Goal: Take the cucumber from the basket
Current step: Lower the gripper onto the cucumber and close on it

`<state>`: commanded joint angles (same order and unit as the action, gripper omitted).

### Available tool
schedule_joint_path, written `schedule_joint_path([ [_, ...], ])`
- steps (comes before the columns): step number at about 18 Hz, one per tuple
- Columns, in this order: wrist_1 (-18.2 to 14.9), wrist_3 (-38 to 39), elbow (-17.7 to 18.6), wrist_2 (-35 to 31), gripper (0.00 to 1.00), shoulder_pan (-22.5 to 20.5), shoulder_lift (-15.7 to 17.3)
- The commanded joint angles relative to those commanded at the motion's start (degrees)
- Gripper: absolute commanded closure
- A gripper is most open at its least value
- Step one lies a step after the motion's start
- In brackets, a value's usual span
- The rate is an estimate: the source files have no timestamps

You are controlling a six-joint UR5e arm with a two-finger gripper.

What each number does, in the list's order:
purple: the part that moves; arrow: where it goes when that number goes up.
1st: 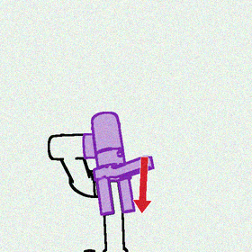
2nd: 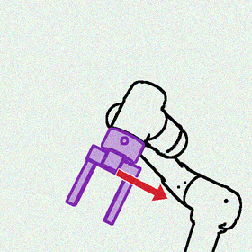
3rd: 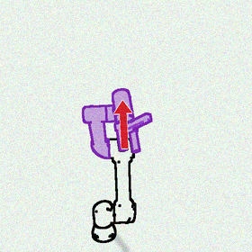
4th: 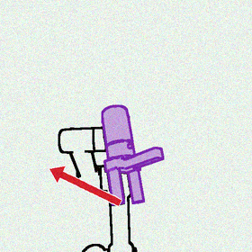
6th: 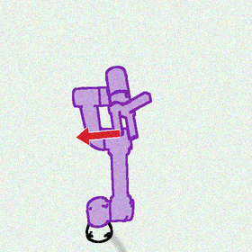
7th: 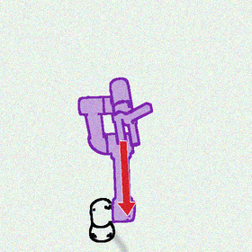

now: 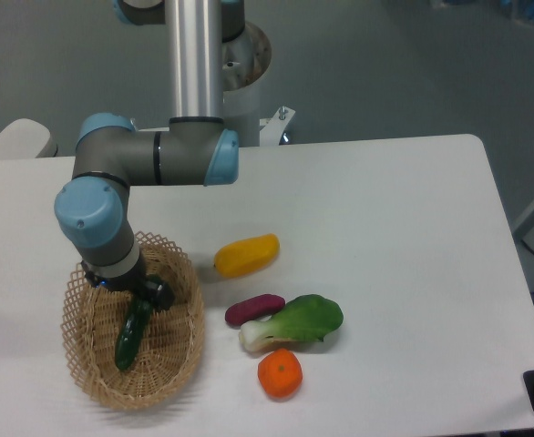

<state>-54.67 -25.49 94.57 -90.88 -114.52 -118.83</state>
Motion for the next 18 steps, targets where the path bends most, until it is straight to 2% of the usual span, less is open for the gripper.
schedule_joint_path([
  [14, 1.8, -0.3, 0.2, -0.6, 0.02, 0.5, -1.8],
  [16, 1.8, -0.5, 0.0, -0.6, 0.31, 0.5, -1.9],
  [18, 1.8, -0.6, 0.0, -0.6, 0.56, 0.5, -1.9],
])
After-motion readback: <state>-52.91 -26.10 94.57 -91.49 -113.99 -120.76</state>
